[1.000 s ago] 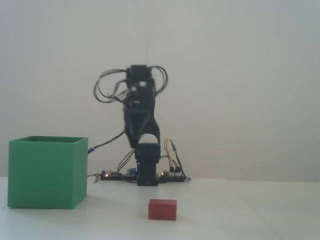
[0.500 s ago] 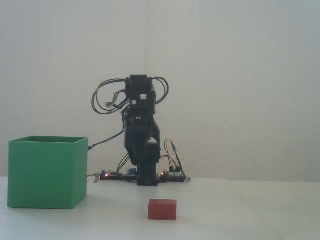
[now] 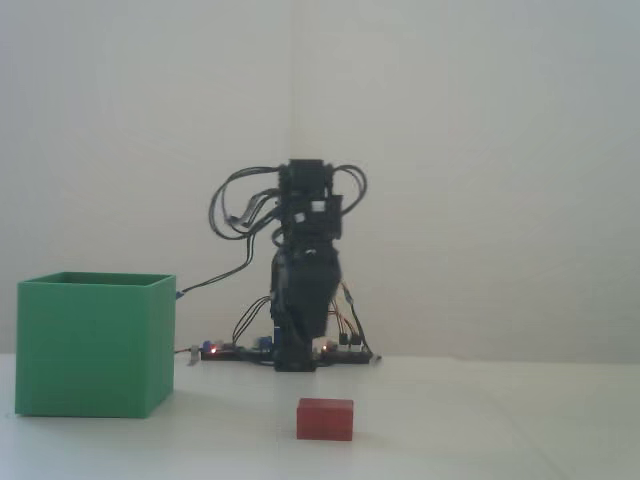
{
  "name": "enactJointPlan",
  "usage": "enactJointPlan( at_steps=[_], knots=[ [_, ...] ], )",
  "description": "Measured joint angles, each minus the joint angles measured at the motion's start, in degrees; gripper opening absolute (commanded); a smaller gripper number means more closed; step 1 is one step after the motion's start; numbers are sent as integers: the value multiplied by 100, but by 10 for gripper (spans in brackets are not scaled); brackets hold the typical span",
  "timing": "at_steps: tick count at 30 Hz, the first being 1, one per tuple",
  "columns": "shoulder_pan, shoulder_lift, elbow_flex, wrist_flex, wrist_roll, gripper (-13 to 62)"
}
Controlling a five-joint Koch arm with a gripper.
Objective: Grasp a red block and put it in the green bin.
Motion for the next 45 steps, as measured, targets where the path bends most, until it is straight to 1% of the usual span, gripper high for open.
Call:
enactJointPlan(
  at_steps=[3, 8, 22, 35, 45],
  knots=[
    [-88, -255, -167, 193, 387, 353],
    [-97, -712, -1178, 264, 571, 353],
    [-563, -1143, -1336, 686, 870, 356],
    [-492, -1195, -1336, 817, 2672, 358],
    [-431, -1195, -1336, 879, 2865, 358]
  ],
)
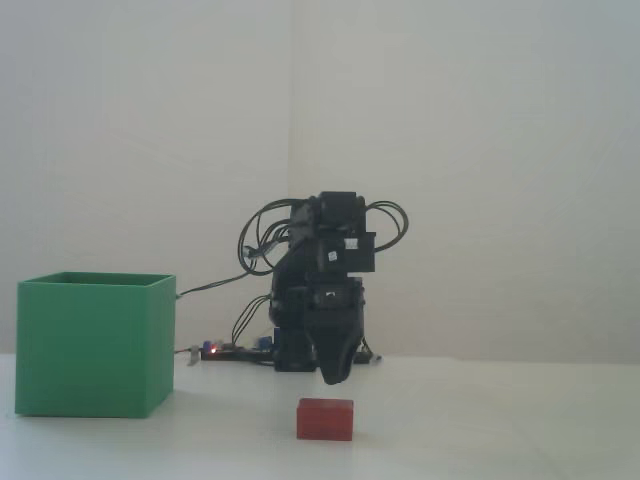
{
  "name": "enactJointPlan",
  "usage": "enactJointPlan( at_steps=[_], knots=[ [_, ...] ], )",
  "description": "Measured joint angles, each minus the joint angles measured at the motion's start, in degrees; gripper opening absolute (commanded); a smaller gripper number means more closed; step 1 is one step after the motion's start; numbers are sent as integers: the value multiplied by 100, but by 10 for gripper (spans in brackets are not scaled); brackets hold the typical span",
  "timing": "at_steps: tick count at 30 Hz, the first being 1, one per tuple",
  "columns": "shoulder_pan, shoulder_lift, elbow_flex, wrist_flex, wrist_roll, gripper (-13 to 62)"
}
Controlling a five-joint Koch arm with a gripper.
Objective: Grasp a red block and put it in the green bin.
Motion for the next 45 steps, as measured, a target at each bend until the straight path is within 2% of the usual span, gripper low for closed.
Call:
enactJointPlan(
  at_steps=[26, 35, 37, 39, 45],
  knots=[
    [97, -536, -220, -246, -281, 345],
    [62, -712, -211, -615, -519, 264],
    [70, -747, -167, -624, -510, 133],
    [97, -773, -158, -633, -483, 62],
    [132, -782, -88, -668, -378, 37]
  ],
)
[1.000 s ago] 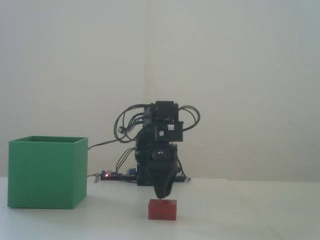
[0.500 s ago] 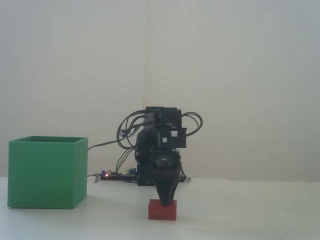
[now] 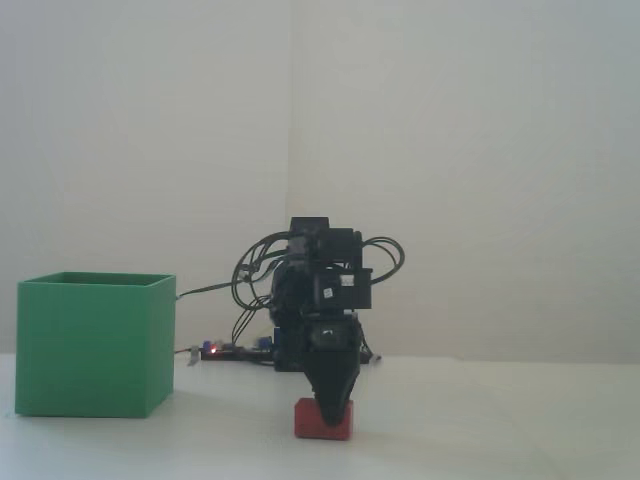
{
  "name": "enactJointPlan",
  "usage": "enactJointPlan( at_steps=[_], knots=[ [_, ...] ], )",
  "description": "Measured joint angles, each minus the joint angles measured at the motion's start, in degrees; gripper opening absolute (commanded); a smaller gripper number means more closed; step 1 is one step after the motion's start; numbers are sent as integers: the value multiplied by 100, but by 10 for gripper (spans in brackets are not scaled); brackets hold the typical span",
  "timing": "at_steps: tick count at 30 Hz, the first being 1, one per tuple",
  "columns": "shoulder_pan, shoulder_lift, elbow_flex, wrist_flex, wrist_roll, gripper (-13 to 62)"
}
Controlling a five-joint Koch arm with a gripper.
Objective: Grasp a red block and put it in the green bin.
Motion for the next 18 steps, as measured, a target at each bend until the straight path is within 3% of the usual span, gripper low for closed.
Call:
enactJointPlan(
  at_steps=[7, 12, 14, 18],
  knots=[
    [202, 404, 114, 132, 18, 37],
    [404, 2039, 132, 272, -35, 37],
    [589, 3234, 114, 545, -70, 36],
    [914, 3955, 123, 703, -176, 37]
  ],
)
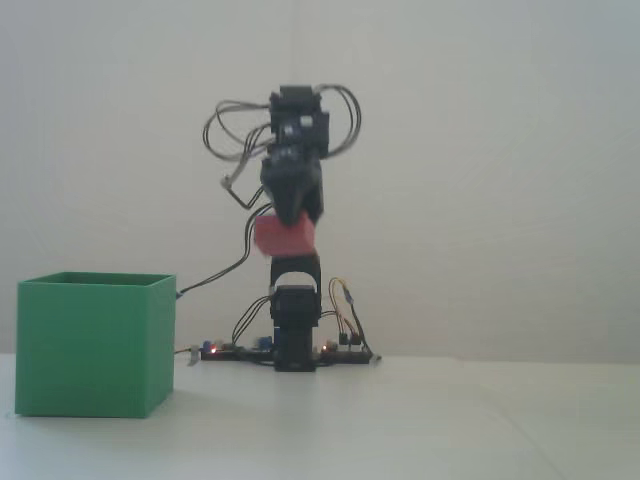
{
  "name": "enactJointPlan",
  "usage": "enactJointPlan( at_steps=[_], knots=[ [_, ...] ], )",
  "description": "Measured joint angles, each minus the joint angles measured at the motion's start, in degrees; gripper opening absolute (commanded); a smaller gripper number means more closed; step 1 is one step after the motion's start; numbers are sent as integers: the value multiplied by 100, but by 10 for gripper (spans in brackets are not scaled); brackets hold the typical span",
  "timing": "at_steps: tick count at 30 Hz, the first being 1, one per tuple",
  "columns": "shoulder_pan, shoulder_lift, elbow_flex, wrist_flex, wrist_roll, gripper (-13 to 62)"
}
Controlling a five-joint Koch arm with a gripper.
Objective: Grasp a red block and put it in the green bin.
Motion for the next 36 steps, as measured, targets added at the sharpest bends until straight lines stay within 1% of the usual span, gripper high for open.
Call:
enactJointPlan(
  at_steps=[5, 10, 17, 27, 31, 36],
  knots=[
    [870, 571, 167, 62, -378, 36],
    [1969, 571, 272, 53, -861, 36],
    [3050, 527, 272, -26, -1169, 37],
    [3920, 255, 272, -422, -1301, 37],
    [4043, 88, 281, -519, -1318, 37],
    [4368, -123, 615, -870, -1318, 37]
  ],
)
